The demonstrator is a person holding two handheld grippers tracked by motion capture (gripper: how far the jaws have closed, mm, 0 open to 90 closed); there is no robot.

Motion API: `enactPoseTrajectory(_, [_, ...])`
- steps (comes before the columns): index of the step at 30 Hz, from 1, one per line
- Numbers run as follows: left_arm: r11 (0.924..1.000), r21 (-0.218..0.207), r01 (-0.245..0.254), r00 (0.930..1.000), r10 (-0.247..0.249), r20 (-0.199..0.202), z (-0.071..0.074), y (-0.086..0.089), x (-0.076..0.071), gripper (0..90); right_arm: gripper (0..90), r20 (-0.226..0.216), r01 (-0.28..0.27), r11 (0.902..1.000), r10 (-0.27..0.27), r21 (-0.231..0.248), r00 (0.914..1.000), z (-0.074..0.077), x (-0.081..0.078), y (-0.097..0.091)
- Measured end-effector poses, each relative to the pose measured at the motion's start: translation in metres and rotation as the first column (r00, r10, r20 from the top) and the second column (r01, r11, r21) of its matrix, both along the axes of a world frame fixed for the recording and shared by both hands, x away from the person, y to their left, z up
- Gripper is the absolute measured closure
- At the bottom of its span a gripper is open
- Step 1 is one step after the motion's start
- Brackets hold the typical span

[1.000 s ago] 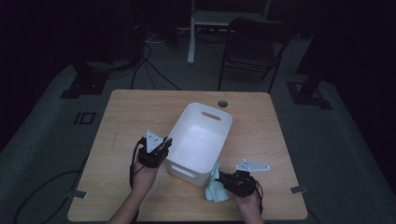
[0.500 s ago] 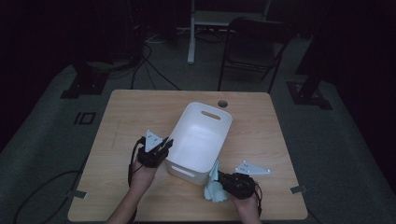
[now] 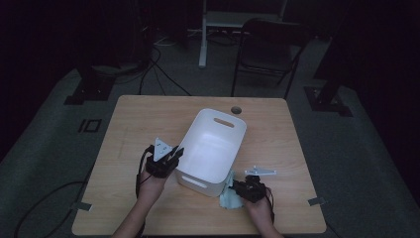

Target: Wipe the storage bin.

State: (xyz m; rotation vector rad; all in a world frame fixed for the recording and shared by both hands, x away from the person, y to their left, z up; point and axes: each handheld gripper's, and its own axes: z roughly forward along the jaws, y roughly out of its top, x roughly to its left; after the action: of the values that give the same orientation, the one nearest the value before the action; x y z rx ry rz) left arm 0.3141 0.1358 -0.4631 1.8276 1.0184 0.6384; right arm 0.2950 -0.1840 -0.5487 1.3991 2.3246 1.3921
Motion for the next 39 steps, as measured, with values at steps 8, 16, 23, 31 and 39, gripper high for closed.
enactPoseTrajectory(8, [0.9998, 0.003, -0.019, 0.9998, 0.019, 0.000, 0.000, -0.001, 0.000, 80.1, 83.6, 0.085, 0.013, 0.9972, -0.019, 0.073, 0.9962, 0.027, 0.002, -0.006])
enactPoseTrajectory(16, [0.9995, 0.005, -0.033, 0.9995, 0.033, -0.001, 0.000, -0.003, -0.001, 80.2, 83.4, 0.162, -0.020, 0.9812, -0.011, 0.192, 0.9868, 0.051, -0.002, -0.014])
enactPoseTrajectory(23, [0.9989, 0.008, -0.046, 0.9990, 0.046, 0.000, 0.000, -0.003, -0.001, 80.0, 83.3, 0.199, -0.035, 0.9664, -0.017, 0.255, 0.9799, 0.063, -0.007, -0.016])
enactPoseTrajectory(31, [0.9992, -0.004, -0.041, 0.9992, 0.041, 0.000, 0.000, -0.003, -0.001, 79.1, 83.0, 0.233, 0.022, 0.9708, -0.079, 0.239, 0.9693, 0.064, -0.003, -0.032])
enactPoseTrajectory(39, [0.9991, -0.032, -0.028, 0.9996, 0.028, 0.004, -0.002, -0.001, 0.000, 75.1, 82.4, 0.230, 0.235, 0.9540, -0.275, 0.187, 0.9336, 0.059, 0.028, -0.085])
